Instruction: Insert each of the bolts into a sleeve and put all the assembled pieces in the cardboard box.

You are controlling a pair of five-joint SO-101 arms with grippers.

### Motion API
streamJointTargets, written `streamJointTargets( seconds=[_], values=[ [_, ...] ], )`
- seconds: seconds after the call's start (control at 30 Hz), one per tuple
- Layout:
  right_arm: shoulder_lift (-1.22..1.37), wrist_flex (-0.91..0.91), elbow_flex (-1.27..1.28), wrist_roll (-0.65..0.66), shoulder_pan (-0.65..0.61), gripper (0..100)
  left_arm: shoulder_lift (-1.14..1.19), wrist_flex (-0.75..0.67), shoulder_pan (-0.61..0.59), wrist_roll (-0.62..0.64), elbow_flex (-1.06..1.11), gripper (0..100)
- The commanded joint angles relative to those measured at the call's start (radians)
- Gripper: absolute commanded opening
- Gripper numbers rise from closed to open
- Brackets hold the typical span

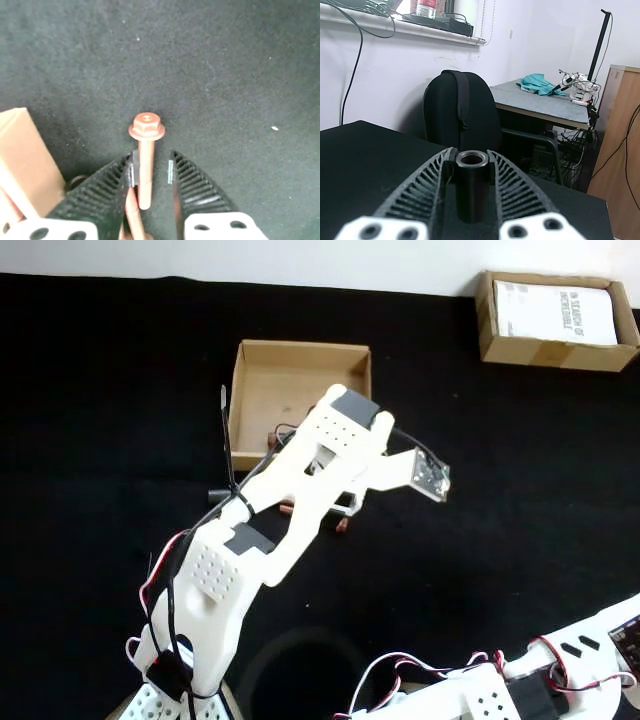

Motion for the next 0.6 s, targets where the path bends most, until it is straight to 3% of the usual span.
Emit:
streamJointTargets(
  seconds=[0.0,0.33,0.47,0.57],
  values=[
    [-0.016,-0.016,0.13,0.012,-0.01,0.6,0.025,-0.032,-0.019,0.005,-0.033,12],
    [-0.016,-0.022,0.13,0.012,-0.021,0.6,0.133,-0.063,-0.021,0.012,-0.038,11],
    [-0.016,-0.024,0.127,0.006,-0.022,0.7,0.143,-0.077,-0.019,0.112,-0.096,0],
    [-0.016,-0.033,0.114,0.005,-0.021,0.7,0.131,-0.077,-0.015,0.153,-0.105,1]
  ],
)
